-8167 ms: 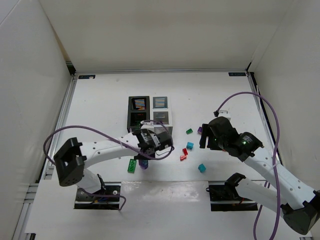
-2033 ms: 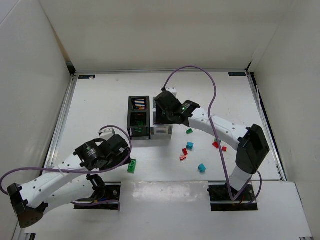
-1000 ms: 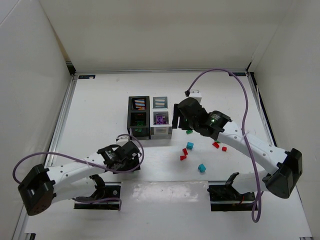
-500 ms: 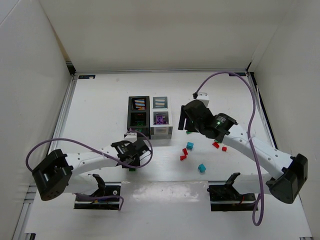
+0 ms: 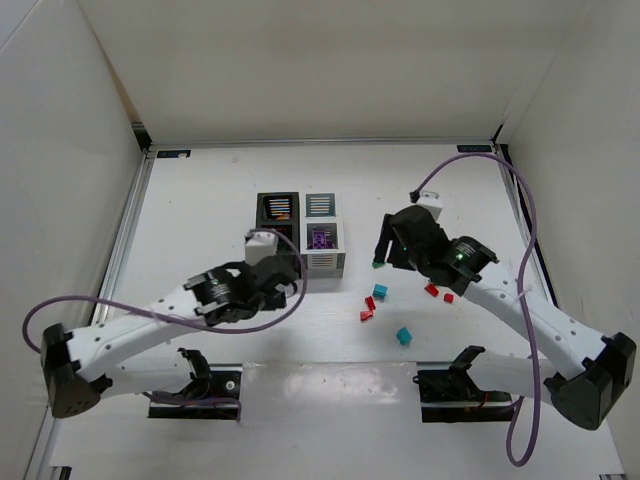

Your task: Sort the legos into containers by color

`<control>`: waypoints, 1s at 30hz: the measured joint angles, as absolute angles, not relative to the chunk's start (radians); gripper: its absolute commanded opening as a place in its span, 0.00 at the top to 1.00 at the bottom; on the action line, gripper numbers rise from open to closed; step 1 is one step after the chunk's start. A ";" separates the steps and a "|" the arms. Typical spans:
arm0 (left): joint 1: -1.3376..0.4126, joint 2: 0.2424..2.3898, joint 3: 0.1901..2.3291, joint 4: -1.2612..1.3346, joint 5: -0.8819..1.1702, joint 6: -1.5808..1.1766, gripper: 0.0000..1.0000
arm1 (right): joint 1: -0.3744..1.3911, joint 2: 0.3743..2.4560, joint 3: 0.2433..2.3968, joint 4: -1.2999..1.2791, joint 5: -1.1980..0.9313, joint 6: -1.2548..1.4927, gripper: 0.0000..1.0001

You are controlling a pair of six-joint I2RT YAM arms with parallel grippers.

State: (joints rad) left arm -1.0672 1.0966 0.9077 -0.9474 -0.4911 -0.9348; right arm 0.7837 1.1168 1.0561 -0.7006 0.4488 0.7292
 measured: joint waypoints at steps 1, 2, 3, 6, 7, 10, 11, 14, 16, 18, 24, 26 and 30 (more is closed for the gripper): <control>-1.056 1.066 0.941 -0.949 -0.513 -0.914 0.65 | 0.770 1.102 1.045 -0.701 0.445 0.729 0.25; -1.039 1.039 0.968 -0.946 -0.532 -0.889 0.65 | 0.756 1.088 1.034 -0.702 0.442 0.729 0.25; -1.013 1.017 0.988 -0.935 -0.549 -0.860 0.65 | 0.744 1.077 1.025 -0.704 0.442 0.729 0.25; -0.904 0.998 1.024 -0.889 -0.565 -0.760 0.65 | 0.716 1.063 1.010 -0.708 0.442 0.729 0.25; -0.851 1.013 1.038 -0.871 -0.564 -0.728 0.65 | 0.711 1.063 1.008 -0.708 0.442 0.729 0.25; -0.742 1.097 1.076 -0.811 -0.536 -0.640 0.65 | 0.704 1.063 1.005 -0.708 0.440 0.727 0.25; -0.710 1.134 1.089 -0.787 -0.525 -0.614 0.65 | 0.700 1.063 1.005 -0.708 0.439 0.726 0.25; -0.657 1.218 1.114 -0.735 -0.493 -0.557 0.65 | 0.686 1.063 1.005 -0.708 0.435 0.726 0.25; -0.634 1.259 1.128 -0.707 -0.475 -0.530 0.65 | 0.674 1.069 1.005 -0.708 0.435 0.726 0.25; -0.620 1.288 1.138 -0.680 -0.458 -0.515 0.65 | 0.664 1.077 1.005 -0.708 0.435 0.726 0.25; -0.611 1.360 1.142 -0.611 -0.422 -0.504 0.64 | 0.648 1.100 0.997 -0.709 0.435 0.727 0.25; -0.611 1.384 1.142 -0.589 -0.419 -0.506 0.60 | 0.648 1.107 0.994 -0.708 0.435 0.728 0.25; -0.611 1.428 1.142 -0.556 -0.419 -0.513 0.49 | 0.651 1.112 0.972 -0.710 0.435 0.732 0.24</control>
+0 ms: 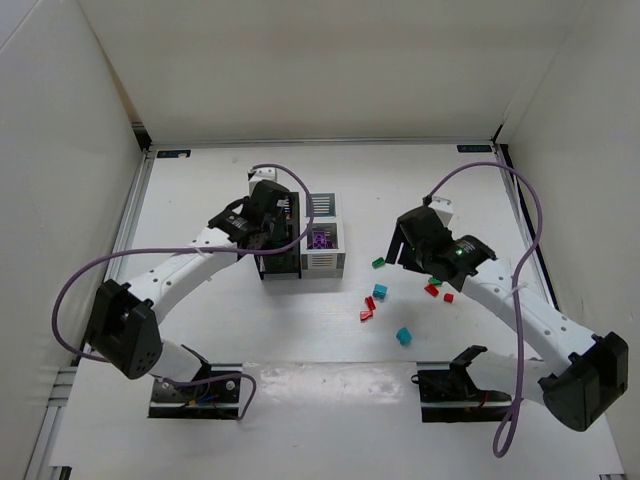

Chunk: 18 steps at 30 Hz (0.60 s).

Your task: Sort the legos into containers by color

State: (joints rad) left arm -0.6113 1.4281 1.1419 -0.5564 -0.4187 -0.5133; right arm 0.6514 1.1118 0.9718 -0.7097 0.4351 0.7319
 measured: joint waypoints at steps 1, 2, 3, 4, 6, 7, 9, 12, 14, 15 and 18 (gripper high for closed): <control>-0.611 1.438 1.143 -0.551 -0.419 -0.514 0.47 | 0.651 1.115 0.969 -0.710 0.435 0.733 0.24; -0.611 1.448 1.145 -0.550 -0.418 -0.514 0.47 | 0.651 1.120 0.967 -0.711 0.435 0.734 0.22; -0.611 1.458 1.148 -0.548 -0.416 -0.517 0.45 | 0.651 1.126 0.966 -0.715 0.435 0.736 0.22; -0.611 1.464 1.151 -0.549 -0.415 -0.519 0.44 | 0.650 1.134 0.966 -0.718 0.435 0.739 0.22; -0.611 1.468 1.155 -0.550 -0.411 -0.524 0.36 | 0.650 1.147 0.966 -0.724 0.436 0.743 0.21; -0.611 1.467 1.155 -0.550 -0.410 -0.529 0.33 | 0.650 1.152 0.966 -0.728 0.436 0.744 0.21; -0.611 1.463 1.155 -0.550 -0.409 -0.536 0.33 | 0.650 1.157 0.965 -0.731 0.437 0.745 0.21; -0.611 1.447 1.155 -0.561 -0.406 -0.544 0.33 | 0.648 1.161 0.965 -0.730 0.434 0.741 0.21; -0.611 1.418 1.153 -0.582 -0.405 -0.552 0.29 | 0.637 1.177 0.965 -0.723 0.423 0.735 0.21; -0.612 1.394 1.150 -0.592 -0.403 -0.556 0.20 | 0.630 1.193 0.965 -0.716 0.415 0.731 0.21; -0.617 1.280 1.135 -0.639 -0.401 -0.577 0.00 | 0.624 1.262 0.966 -0.690 0.406 0.723 0.21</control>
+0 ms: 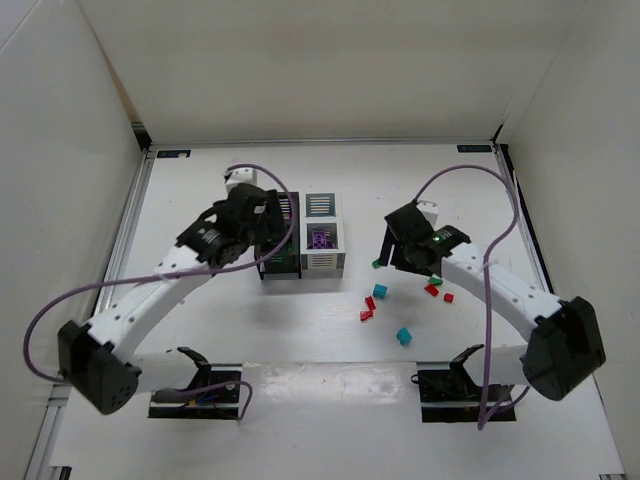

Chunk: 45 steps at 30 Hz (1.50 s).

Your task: Sort the legos into containers by color

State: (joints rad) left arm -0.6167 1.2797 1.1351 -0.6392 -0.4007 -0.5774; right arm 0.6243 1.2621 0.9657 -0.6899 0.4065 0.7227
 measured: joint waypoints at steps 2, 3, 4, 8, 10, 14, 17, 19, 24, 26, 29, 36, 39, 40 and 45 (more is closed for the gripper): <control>-0.623 1.192 1.124 -0.677 -0.398 -0.600 0.00 | 0.626 1.319 0.969 -0.673 0.397 0.722 0.22; -0.629 1.153 1.111 -0.694 -0.398 -0.615 0.00 | 0.626 1.346 0.974 -0.671 0.392 0.722 0.22; -0.641 1.107 1.090 -0.714 -0.399 -0.628 0.00 | 0.626 1.377 0.986 -0.671 0.387 0.725 0.24; -0.714 0.968 1.002 -0.827 -0.392 -0.707 0.00 | 0.628 1.499 1.036 -0.649 0.378 0.754 0.29; -0.756 0.930 0.964 -0.888 -0.389 -0.746 0.00 | 0.628 1.556 1.059 -0.640 0.369 0.780 0.34; -0.834 0.895 0.923 -0.989 -0.384 -0.825 0.00 | 0.625 1.648 1.087 -0.620 0.353 0.832 0.36; -0.884 0.891 0.923 -1.029 -0.385 -0.877 0.00 | 0.622 1.688 1.103 -0.617 0.346 0.865 0.36; -0.907 0.892 0.923 -1.045 -0.385 -0.902 0.00 | 0.617 1.711 1.119 -0.616 0.344 0.888 0.37; -0.937 0.895 0.923 -1.067 -0.385 -0.941 0.00 | 0.599 1.753 1.139 -0.592 0.335 0.923 0.42; -0.939 0.895 0.923 -1.073 -0.387 -0.949 0.00 | 0.590 1.764 1.141 -0.590 0.333 0.934 0.42; -0.940 0.894 0.923 -1.079 -0.392 -0.957 0.00 | 0.582 1.785 1.149 -0.587 0.334 0.944 0.42; -0.940 0.881 0.923 -1.098 -0.401 -0.976 0.00 | 0.575 1.819 1.162 -0.579 0.334 0.961 0.54; -0.940 0.873 0.923 -1.103 -0.402 -0.982 0.00 | 0.572 1.829 1.174 -0.575 0.338 0.965 0.64; -0.940 0.872 0.923 -1.105 -0.402 -0.985 0.00 | 0.572 1.832 1.176 -0.575 0.339 0.967 0.64; -0.940 0.870 0.923 -1.110 -0.403 -0.988 0.00 | 0.568 1.834 1.177 -0.576 0.342 0.975 0.72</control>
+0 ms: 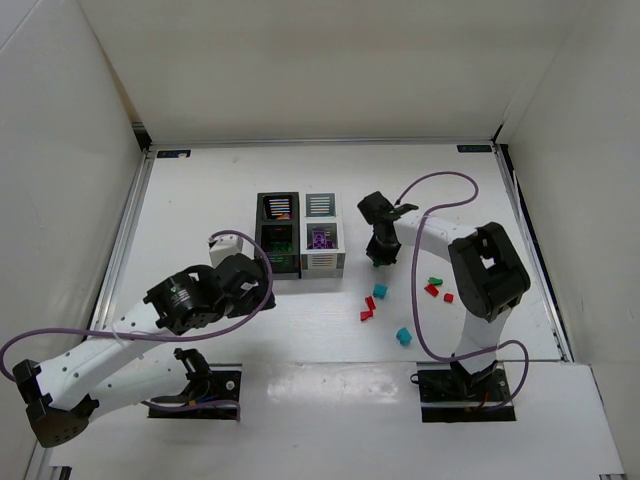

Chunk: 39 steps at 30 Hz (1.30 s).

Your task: Sort the legos into containers by color

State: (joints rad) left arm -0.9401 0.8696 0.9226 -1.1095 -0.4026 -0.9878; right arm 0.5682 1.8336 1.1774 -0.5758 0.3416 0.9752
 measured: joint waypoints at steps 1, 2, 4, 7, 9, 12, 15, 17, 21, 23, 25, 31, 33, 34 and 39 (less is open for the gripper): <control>-0.940 0.869 0.923 -1.110 -0.403 -0.988 0.00 | 0.567 1.834 1.177 -0.575 0.342 0.977 0.74; -0.940 0.868 0.923 -1.111 -0.403 -0.988 0.00 | 0.564 1.834 1.177 -0.575 0.342 0.978 0.76; -0.940 0.868 0.923 -1.116 -0.403 -0.988 0.00 | 0.561 1.834 1.177 -0.575 0.342 0.978 0.79; -0.940 0.868 0.923 -1.123 -0.403 -0.989 0.00 | 0.563 1.834 1.179 -0.577 0.351 0.975 0.79; -0.940 0.866 0.923 -1.128 -0.403 -0.993 0.00 | 0.571 1.834 1.184 -0.588 0.371 0.963 0.81; -0.940 0.853 0.916 -1.133 -0.403 -1.004 0.00 | 0.596 1.818 1.222 -0.647 0.419 0.932 0.82; -0.941 0.825 0.883 -1.135 -0.402 -1.023 0.00 | 0.652 1.749 1.288 -0.691 0.485 0.870 0.82; -0.941 0.802 0.848 -1.138 -0.400 -1.039 0.00 | 0.720 1.684 1.350 -0.699 0.547 0.812 0.82; -0.941 0.762 0.791 -1.150 -0.388 -1.071 0.00 | 0.881 1.604 1.501 -0.692 0.639 0.690 0.82; -0.941 0.751 0.774 -1.154 -0.381 -1.087 0.00 | 0.955 1.594 1.566 -0.672 0.648 0.636 0.82; -0.940 0.748 0.766 -1.157 -0.376 -1.101 0.00 | 0.995 1.600 1.600 -0.649 0.627 0.591 0.82; -0.941 0.736 0.751 -1.162 -0.361 -1.129 0.00 | 1.029 1.732 1.694 -0.582 0.503 0.488 0.82; -0.941 0.721 0.735 -1.165 -0.352 -1.138 0.00 | 1.032 1.788 1.722 -0.566 0.454 0.463 0.82; -0.941 0.717 0.731 -1.166 -0.350 -1.139 0.00 | 1.033 1.818 1.740 -0.561 0.426 0.454 0.82; -0.942 0.691 0.711 -1.169 -0.333 -1.153 0.00 | 1.034 1.916 1.802 -0.543 0.319 0.432 0.57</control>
State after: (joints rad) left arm -0.9424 0.6914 0.7113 -1.1690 -0.3332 -1.1526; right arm 1.0344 1.9156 1.8019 -0.5426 0.3195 0.4316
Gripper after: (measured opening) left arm 0.998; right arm 0.329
